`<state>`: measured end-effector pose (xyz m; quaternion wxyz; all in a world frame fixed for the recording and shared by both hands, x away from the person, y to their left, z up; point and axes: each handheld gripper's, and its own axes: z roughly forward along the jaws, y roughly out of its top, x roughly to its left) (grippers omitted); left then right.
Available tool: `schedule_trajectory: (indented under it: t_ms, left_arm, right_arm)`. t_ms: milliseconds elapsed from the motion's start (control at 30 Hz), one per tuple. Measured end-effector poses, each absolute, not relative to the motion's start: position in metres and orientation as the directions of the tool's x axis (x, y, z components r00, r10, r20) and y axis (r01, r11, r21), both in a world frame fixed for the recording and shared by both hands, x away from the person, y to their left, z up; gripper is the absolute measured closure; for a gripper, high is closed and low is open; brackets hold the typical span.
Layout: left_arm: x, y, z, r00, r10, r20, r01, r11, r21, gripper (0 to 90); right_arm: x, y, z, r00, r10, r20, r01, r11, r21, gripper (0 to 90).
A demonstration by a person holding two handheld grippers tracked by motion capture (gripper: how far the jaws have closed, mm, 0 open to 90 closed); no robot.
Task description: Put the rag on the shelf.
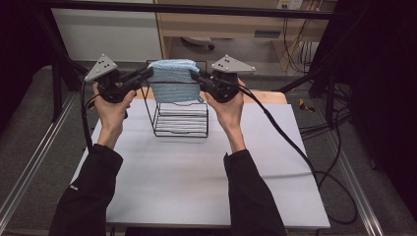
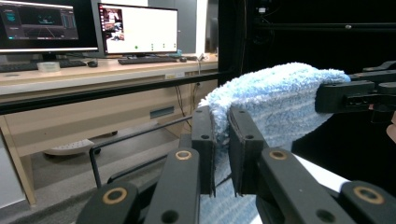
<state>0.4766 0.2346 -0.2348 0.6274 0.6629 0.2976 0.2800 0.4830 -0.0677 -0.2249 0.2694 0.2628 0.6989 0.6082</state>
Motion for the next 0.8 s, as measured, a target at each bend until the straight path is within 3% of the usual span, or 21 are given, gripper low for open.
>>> schedule_trajectory:
  t_ms: [633,800]
  left_arm:
    - [0.454,0.237,-0.242,0.678,0.734,0.040,0.092,-0.139,0.986,80.3]
    - [0.453,0.239,-0.228,0.663,0.749,0.008,0.119,-0.116,0.986,77.7]
  right_arm:
    - [0.470,-0.067,-0.234,-0.752,0.650,-0.105,0.069,0.236,0.969,79.5]
    - [0.471,-0.068,-0.238,-0.760,0.642,-0.101,0.070,0.236,0.969,79.9]
